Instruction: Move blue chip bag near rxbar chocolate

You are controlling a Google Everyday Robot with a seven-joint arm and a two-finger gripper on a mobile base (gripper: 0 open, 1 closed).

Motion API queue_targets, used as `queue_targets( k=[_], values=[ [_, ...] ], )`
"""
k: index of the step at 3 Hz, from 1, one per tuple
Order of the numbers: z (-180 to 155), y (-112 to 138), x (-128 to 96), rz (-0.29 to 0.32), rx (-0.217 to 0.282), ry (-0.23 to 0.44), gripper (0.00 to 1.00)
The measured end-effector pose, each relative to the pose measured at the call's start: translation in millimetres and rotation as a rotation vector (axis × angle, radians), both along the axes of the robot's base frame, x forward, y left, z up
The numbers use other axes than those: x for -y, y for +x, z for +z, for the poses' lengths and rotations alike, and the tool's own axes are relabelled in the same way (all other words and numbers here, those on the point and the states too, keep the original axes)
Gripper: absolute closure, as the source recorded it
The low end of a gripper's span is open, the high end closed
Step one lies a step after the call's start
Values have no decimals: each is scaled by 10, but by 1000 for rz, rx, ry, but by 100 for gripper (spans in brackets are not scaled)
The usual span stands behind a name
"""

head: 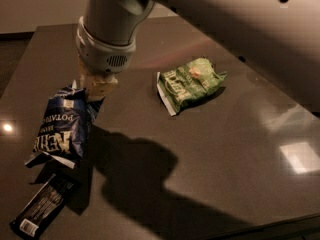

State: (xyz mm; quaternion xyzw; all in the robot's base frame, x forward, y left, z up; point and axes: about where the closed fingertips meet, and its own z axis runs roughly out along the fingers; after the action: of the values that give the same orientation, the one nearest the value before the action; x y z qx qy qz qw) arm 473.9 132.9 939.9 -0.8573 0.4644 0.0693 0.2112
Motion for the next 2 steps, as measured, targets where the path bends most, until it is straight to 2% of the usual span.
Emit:
queue_targets(
  k=[2],
  values=[
    [-29, -157, -8, 14, -34, 6, 40]
  ],
)
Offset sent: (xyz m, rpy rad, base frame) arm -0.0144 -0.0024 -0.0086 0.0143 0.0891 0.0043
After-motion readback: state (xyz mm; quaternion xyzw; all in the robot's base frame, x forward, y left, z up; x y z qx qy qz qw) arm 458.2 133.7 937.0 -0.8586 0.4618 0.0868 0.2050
